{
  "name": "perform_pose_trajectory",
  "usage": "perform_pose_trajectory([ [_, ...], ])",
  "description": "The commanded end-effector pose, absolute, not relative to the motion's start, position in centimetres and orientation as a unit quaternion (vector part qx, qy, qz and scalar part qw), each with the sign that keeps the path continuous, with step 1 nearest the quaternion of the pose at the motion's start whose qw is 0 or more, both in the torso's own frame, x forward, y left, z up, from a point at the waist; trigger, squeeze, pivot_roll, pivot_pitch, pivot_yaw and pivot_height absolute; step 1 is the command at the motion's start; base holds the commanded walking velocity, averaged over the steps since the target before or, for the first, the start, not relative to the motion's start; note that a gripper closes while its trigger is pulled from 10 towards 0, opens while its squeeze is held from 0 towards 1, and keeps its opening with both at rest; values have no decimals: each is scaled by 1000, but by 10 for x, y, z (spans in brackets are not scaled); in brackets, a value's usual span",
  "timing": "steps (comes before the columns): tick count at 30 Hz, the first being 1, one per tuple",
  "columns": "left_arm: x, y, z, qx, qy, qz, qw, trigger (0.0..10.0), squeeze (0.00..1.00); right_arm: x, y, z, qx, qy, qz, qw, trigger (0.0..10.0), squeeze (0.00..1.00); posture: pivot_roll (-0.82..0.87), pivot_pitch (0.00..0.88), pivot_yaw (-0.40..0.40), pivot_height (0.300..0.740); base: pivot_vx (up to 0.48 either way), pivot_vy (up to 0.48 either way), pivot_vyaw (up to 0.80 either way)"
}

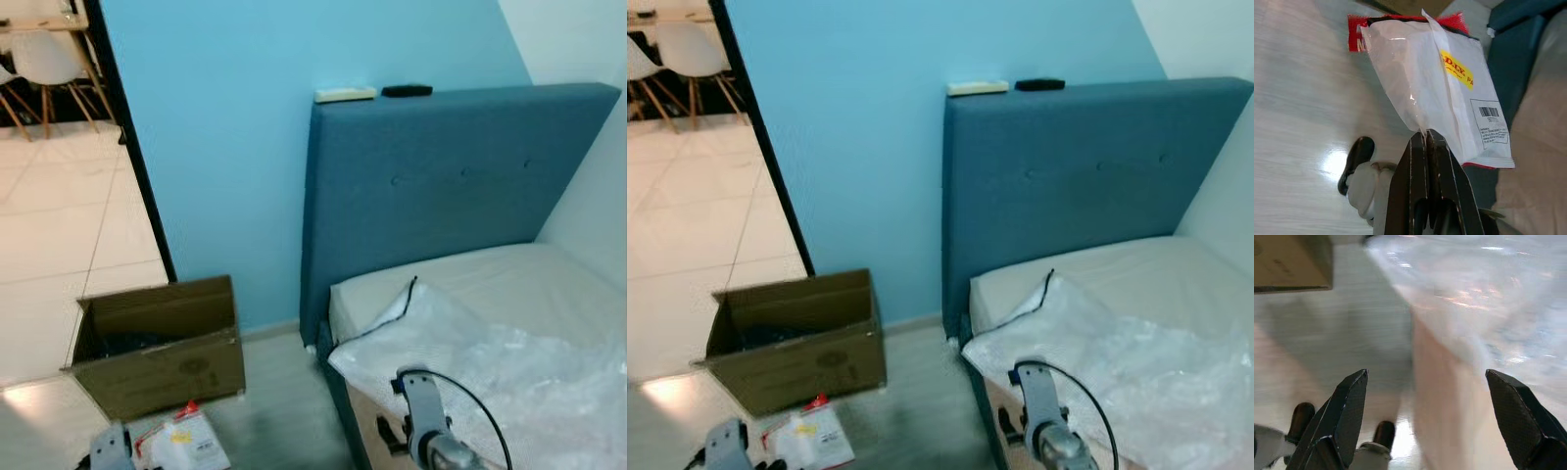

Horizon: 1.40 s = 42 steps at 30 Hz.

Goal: Clean up the room

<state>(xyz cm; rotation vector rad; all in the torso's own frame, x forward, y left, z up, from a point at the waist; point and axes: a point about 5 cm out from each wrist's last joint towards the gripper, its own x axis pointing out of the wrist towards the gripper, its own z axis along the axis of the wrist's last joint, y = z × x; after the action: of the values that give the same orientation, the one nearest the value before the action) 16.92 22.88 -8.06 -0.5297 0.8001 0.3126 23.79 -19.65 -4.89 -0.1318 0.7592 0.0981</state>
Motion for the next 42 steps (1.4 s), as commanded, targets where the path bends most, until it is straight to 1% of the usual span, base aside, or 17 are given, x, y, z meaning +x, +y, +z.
perform_pose_trajectory([
  [1,175,230,-77,-255,371,143,881,10000,0,242,-198,-46,-54,366,31,929,10000,0,-18,0,-24,714,0,0,-763],
  [3,178,229,-76,-250,370,135,885,10000,0,246,-200,-43,-52,359,21,932,10000,0,-20,0,-22,714,0,-454,-769],
  [4,179,229,-75,-249,367,133,886,10000,0,250,-202,-39,-54,349,14,935,10000,0,-20,0,-21,714,0,-458,0],
  [7,179,229,-75,-249,367,133,886,10000,0,250,-202,-39,-54,349,14,935,10000,0,-20,0,-21,714,0,-458,0],
  [8,181,231,-74,-253,361,142,886,10000,0,257,-207,-33,-49,338,-4,940,10000,0,-18,0,-23,714,0,0,0],
  [16,180,234,-73,-253,356,147,887,10000,0,266,-213,-26,-4,329,-32,944,10000,0,-15,0,-21,714,0,0,0],
  [21,183,236,-71,-259,343,147,891,10000,0,270,-219,-22,17,328,-62,942,10000,0,-11,1,-20,699,0,0,0],
  [25,198,243,-60,-267,303,142,903,10000,0,275,-232,-14,38,316,-105,942,10000,0,-5,3,-22,679,0,0,0],
  [30,212,249,-49,-269,272,138,914,10000,0,277,-244,-10,38,312,-134,940,10000,0,-4,5,-23,659,0,0,0],
  [32,226,253,-38,-262,246,124,925,10000,0,277,-256,-5,34,305,-162,938,10000,0,1,5,-22,649,0,0,0],
  [33,226,253,-38,-262,246,124,925,10000,0,277,-256,-5,34,305,-162,938,10000,0,1,5,-22,649,0,0,0],
  [35,243,251,-26,-256,220,101,936,10000,0,277,-273,2,30,293,-196,935,10000,0,-2,4,-17,639,0,0,0],
  [42,258,242,-16,-240,201,72,947,10000,0,276,-284,6,32,284,-221,933,10000,0,-3,11,-16,619,0,0,0],
])
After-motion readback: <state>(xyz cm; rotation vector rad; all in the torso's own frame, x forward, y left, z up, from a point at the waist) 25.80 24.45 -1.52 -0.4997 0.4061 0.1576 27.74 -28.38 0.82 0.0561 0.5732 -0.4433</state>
